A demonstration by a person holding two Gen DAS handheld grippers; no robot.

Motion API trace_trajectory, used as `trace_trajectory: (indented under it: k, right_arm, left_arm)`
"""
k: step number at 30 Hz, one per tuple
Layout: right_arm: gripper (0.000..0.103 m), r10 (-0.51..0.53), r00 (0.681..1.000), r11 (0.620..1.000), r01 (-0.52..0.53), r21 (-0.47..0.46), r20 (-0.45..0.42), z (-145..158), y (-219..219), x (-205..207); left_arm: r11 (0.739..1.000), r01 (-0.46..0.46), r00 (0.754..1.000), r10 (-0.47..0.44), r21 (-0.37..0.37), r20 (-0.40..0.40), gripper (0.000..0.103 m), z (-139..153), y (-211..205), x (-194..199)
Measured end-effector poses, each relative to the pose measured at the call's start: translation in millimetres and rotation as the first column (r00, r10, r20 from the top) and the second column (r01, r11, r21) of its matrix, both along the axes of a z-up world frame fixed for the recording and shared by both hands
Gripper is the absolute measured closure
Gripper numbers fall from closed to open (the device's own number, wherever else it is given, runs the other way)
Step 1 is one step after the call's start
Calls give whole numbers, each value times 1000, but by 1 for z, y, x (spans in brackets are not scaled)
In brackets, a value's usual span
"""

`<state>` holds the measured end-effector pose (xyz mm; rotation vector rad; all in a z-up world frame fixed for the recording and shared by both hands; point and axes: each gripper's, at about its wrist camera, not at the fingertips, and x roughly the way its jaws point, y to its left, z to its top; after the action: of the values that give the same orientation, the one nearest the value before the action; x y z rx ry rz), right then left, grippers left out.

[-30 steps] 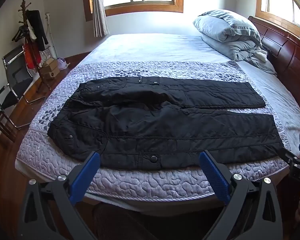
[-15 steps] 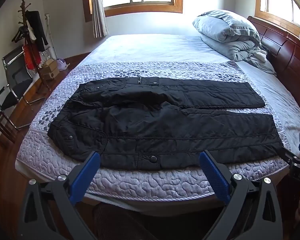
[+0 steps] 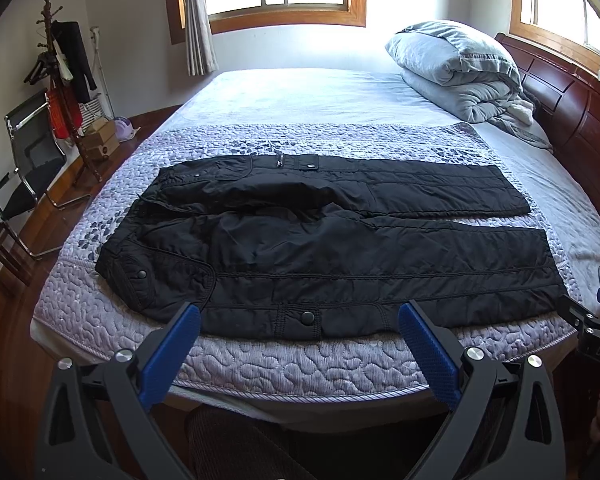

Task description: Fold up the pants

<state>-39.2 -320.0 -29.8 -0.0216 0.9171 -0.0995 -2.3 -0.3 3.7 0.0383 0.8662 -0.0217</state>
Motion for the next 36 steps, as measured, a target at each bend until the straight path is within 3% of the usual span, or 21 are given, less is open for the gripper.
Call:
trace_trajectory:
  k: [36]
  right_arm:
    - [2,-6,1000,1000,6,2,-4,-7,1,-1]
  left_arm:
    - [1000,-2,1000,2,2,-1,3,-3,0,0]
